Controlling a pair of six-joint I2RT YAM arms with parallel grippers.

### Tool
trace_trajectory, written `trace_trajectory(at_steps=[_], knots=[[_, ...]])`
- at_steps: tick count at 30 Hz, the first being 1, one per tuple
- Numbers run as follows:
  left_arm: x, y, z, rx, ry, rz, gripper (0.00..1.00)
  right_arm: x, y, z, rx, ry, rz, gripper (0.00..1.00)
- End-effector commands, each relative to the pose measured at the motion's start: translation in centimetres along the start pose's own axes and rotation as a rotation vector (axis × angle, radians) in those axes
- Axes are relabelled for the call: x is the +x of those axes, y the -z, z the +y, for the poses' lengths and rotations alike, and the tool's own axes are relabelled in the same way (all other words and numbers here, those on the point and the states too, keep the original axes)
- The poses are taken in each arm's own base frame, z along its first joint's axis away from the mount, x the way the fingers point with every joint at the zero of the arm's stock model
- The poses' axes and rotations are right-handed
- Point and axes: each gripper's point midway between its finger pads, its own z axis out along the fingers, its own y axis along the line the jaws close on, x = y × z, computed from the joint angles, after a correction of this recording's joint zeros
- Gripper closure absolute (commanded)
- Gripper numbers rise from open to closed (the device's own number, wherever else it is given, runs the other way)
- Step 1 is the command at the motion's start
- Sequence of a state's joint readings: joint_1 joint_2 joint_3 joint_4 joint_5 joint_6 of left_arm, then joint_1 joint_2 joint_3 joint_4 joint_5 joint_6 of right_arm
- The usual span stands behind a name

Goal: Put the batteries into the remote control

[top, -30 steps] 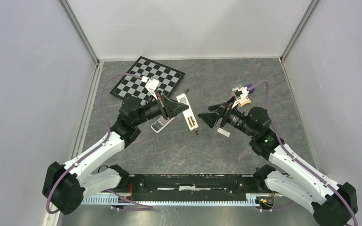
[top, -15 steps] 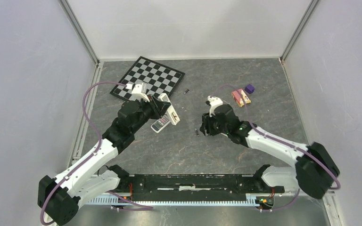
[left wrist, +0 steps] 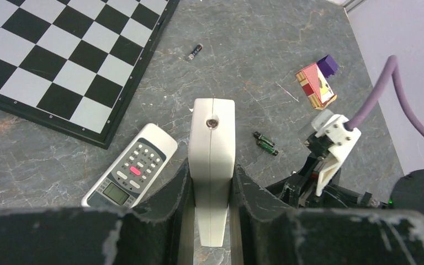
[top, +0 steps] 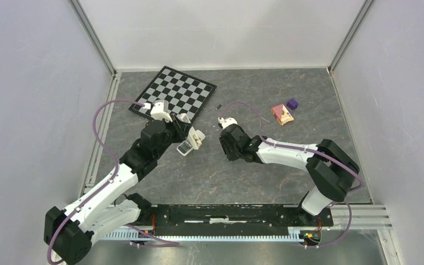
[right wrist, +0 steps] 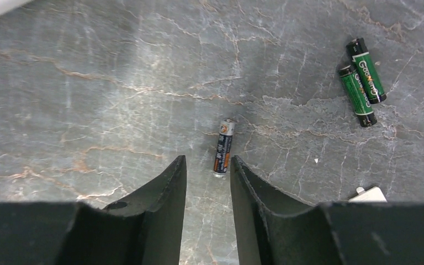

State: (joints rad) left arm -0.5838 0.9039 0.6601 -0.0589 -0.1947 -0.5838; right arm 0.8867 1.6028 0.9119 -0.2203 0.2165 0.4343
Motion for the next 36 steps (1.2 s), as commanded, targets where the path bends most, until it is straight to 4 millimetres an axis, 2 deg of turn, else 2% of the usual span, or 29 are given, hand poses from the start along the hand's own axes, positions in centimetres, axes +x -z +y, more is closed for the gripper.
trace_trajectory(at_steps=[1, 4, 9, 15, 19, 23, 27, 30, 36], knots=[[-1.2, 0.4, 0.3, -0.017, 0.039, -0.055, 0.98, -1.2, -0.5, -0.4, 0.058, -0.019, -0.016, 0.60], [-1.1, 0.5, 0.5, -0.021, 0.036, -0.055, 0.98, -0.6, -1.2, -0.1, 0.052, -0.010, 0.011, 0.60], [-0.8, 0.5, 0.4, -0.015, 0.034, -0.042, 0.98, 0.1, -2.0, 0.2, 0.044, -0.008, 0.043, 0.67], [-0.6, 0.5, 0.5, -0.014, 0.026, -0.036, 0.98, 0.7, -2.7, -0.4, 0.067, -0.013, 0.066, 0.71], [-0.6, 0.6, 0.3, -0.007, 0.026, -0.035, 0.98, 1.3, -3.0, -1.0, 0.083, -0.025, 0.084, 0.87], [-0.2, 0.5, 0.2, 0.006, 0.024, -0.016, 0.98, 1.2, -2.6, -1.7, 0.109, -0.026, 0.062, 0.96], [0.5, 0.2, -0.5, 0.045, 0.028, 0.012, 0.98, -0.8, -1.1, -2.0, 0.110, -0.026, -0.023, 0.98], [1.2, 0.0, -1.5, 0.098, 0.034, 0.040, 0.98, -3.1, 1.1, -2.0, 0.083, -0.034, -0.125, 0.98], [1.2, -0.2, -5.0, 0.275, 0.067, 0.070, 0.98, -8.4, 8.2, -0.2, -0.110, -0.057, -0.397, 0.97]])
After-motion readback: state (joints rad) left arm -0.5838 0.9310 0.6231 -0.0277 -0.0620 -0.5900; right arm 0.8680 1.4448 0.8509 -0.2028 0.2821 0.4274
